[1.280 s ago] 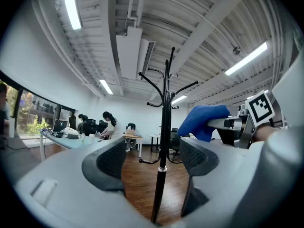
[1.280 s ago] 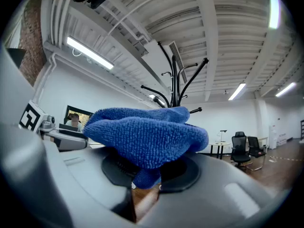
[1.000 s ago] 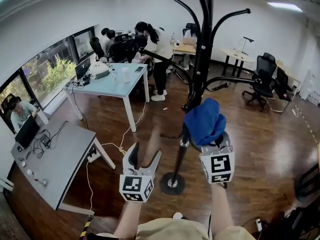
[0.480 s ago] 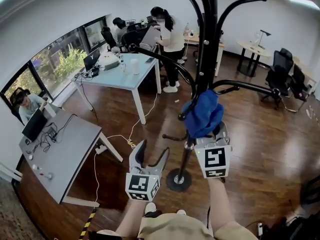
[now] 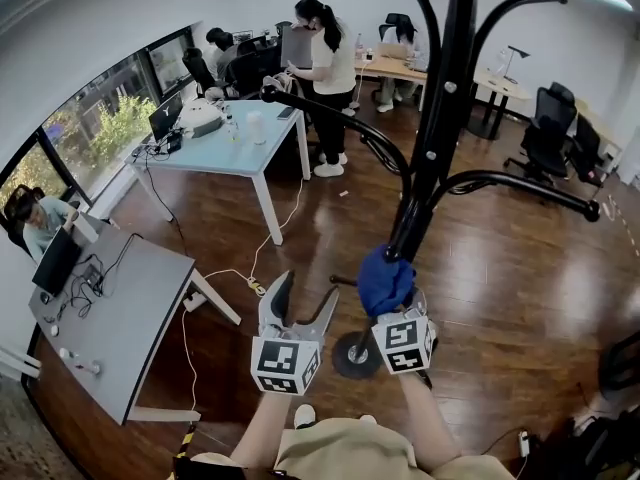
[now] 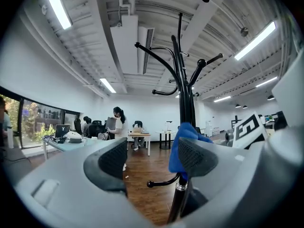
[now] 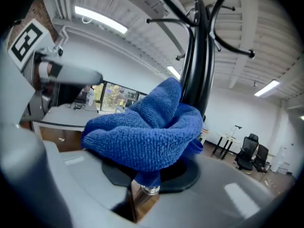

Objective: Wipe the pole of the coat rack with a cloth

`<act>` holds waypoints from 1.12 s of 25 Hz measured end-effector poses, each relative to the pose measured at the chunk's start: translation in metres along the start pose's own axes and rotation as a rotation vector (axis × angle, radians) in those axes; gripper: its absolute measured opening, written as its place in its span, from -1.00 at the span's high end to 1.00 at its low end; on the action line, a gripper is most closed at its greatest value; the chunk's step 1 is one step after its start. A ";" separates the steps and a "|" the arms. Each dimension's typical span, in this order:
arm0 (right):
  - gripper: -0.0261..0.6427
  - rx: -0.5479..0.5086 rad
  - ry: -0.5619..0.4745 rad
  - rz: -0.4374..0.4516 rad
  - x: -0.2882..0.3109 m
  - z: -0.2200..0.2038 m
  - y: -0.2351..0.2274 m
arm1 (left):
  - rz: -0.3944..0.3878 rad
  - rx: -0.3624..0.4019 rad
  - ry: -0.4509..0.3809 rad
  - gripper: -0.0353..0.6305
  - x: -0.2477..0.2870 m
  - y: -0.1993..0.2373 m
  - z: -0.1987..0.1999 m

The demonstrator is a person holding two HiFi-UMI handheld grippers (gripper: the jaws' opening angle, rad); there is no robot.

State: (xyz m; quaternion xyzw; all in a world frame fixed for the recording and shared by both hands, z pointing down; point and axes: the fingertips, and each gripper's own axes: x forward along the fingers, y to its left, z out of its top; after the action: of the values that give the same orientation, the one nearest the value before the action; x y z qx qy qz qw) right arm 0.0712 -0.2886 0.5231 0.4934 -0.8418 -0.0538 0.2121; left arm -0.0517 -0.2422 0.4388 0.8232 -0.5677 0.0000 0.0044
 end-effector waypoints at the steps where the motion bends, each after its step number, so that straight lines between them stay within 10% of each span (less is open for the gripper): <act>1: 0.67 -0.005 0.044 -0.002 0.006 -0.014 0.004 | -0.002 0.000 0.001 -0.05 0.001 0.002 0.000; 10: 0.67 0.031 0.315 0.027 0.024 -0.100 0.023 | -0.014 -0.003 0.003 -0.04 0.006 0.019 -0.001; 21: 0.67 0.359 -0.360 0.011 -0.107 0.117 -0.105 | -0.019 -0.020 -0.017 -0.03 0.009 0.016 0.007; 28: 0.68 0.235 -0.297 0.158 -0.083 0.123 -0.112 | -0.055 -0.015 -0.020 -0.03 0.006 -0.007 0.006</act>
State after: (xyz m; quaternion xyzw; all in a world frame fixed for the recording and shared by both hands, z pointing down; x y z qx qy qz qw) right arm 0.1465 -0.2889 0.3533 0.4337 -0.9005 -0.0105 0.0300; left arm -0.0431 -0.2452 0.4328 0.8384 -0.5448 -0.0125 0.0050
